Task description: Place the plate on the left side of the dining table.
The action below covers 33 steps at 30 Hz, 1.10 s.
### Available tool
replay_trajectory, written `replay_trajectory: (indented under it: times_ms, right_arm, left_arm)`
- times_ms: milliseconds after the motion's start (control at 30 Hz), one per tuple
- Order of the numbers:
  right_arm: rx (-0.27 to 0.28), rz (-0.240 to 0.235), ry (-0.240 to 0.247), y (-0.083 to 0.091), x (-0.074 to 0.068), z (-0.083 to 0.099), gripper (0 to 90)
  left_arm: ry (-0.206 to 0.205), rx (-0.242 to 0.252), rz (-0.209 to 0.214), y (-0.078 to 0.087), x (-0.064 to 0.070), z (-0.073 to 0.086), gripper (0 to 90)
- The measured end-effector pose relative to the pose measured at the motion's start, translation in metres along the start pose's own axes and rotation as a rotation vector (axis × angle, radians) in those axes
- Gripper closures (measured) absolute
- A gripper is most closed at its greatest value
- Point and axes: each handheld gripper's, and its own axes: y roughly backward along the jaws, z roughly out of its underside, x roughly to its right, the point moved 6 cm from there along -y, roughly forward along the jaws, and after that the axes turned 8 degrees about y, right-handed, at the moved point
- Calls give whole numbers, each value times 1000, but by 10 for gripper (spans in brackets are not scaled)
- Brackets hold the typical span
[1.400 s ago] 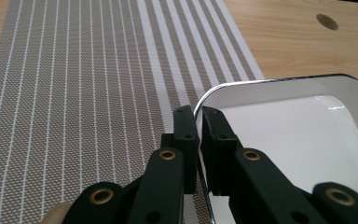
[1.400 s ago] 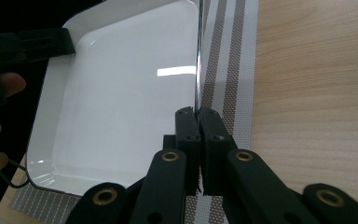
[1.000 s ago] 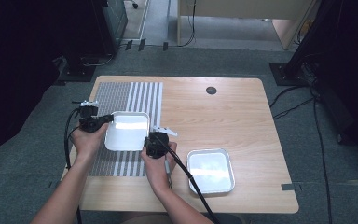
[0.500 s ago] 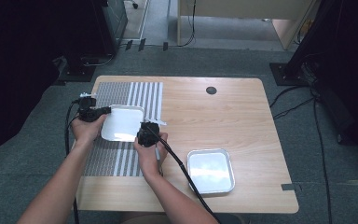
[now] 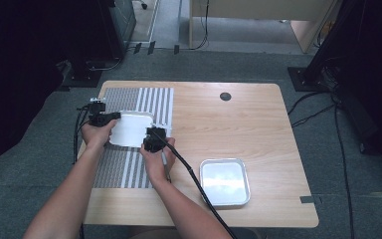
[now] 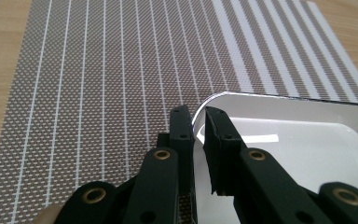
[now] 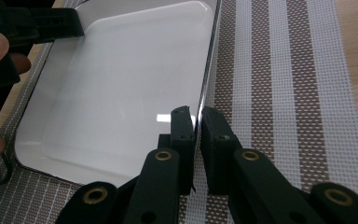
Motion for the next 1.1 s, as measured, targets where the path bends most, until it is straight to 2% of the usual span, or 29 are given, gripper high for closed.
replay_trajectory:
  times_ms: [133, 333, 500, 633, 733, 800, 967, 1033, 1100]
  right_arm:
    - [-22, -8, -3, -6, 0, 2, 845]
    - [-18, -13, 0, -8, -1, 3, 838]
    - [-14, -5, 3, -8, 1, 2, 837]
    - [0, 13, 20, -7, 4, 0, 838]
    - [1, 10, 14, -6, 5, -1, 837]
    - [-4, -1, -2, -7, 6, -2, 836]
    - [-7, -14, 21, -9, 7, 0, 822]
    - [11, -25, 37, -8, 8, -3, 722]
    - [38, -39, 28, -5, 8, -6, 664]
  left_arm:
    - [3, -17, -5, -5, -5, 3, 830]
    - [16, -14, 2, -7, -7, 3, 828]
    - [28, -14, 6, -7, -6, 3, 826]
    - [43, -5, 30, -10, -3, 2, 826]
    - [48, -2, 26, -12, -2, 3, 825]
    - [68, 6, 24, -13, -2, 2, 819]
    - [73, 3, 17, -12, -2, 1, 800]
    - [76, 9, 24, -11, -2, 0, 761]
    - [103, 35, 45, -6, -2, -4, 718]
